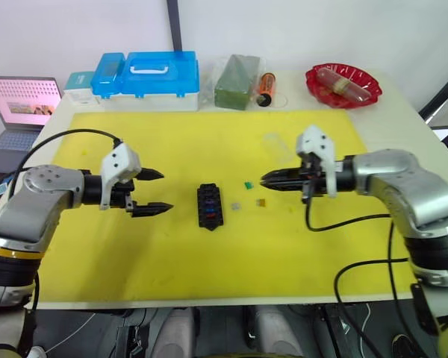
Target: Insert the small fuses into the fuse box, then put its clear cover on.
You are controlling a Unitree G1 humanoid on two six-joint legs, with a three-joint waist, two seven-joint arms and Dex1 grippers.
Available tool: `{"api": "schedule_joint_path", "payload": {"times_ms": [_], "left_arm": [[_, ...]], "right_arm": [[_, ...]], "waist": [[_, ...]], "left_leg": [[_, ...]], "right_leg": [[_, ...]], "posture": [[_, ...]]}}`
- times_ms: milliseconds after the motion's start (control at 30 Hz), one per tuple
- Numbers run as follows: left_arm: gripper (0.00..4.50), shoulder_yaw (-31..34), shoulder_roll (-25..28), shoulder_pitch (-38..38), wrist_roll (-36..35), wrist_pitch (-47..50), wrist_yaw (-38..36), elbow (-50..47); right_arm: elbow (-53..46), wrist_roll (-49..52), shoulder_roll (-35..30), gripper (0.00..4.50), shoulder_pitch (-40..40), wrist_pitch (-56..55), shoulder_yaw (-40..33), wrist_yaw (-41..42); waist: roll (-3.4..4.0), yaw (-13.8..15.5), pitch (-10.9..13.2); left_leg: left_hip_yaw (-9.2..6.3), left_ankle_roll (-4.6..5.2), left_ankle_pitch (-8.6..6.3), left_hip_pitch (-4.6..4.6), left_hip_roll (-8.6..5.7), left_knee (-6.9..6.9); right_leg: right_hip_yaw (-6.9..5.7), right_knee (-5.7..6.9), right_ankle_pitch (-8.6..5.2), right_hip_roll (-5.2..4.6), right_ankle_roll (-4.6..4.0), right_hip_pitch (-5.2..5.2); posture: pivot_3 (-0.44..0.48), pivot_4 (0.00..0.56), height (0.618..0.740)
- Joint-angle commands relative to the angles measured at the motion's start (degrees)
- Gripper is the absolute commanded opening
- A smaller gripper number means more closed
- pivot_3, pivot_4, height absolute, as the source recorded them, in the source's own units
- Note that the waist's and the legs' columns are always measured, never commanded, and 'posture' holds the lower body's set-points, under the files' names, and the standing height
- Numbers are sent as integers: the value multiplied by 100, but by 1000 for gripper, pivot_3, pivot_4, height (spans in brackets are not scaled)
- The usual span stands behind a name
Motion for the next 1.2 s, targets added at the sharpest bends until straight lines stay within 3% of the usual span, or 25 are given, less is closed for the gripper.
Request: {"api": "schedule_joint_path", "payload": {"times_ms": [33,300,600,1000,1167,1200], "left_arm": [[4500,341,287,-50,-160,8,-201,-43],[4500,484,506,116,-192,-60,-314,-19],[4500,372,256,87,-175,-143,-203,-191],[4500,76,-257,-5,-172,-17,33,-573],[4500,25,-328,61,-153,-36,114,-652],[4500,22,-336,68,-155,-35,124,-662]], "right_arm": [[-203,223,-633,1699,428,117,-720,161],[-221,463,-1256,4465,1246,107,-1302,206],[-337,809,-949,4465,983,525,-1048,-173],[49,1130,261,4465,311,1895,-276,-1144],[416,1242,593,2808,214,2409,-262,-1428],[470,1258,639,2808,201,2495,-264,-1471]], "waist": [[-1,14,0],[-2,8,2],[-3,24,2],[-5,36,1],[-5,30,1],[-5,29,1]], "left_leg": [[0,0,0,-1,0,0],[6,1,0,1,2,2],[6,1,0,0,2,3],[4,1,0,-3,1,3],[4,1,0,-3,0,5],[3,1,0,-3,1,5]], "right_leg": [[0,0,0,1,0,0],[2,-3,-7,0,-10,0],[3,-3,-1,-1,0,0],[3,-2,0,-2,1,0],[3,-1,0,-1,1,0],[3,-1,0,0,1,0]], "posture": [[0,150,740],[0,150,740],[0,150,740],[0,150,740],[0,150,740],[0,150,740]]}}
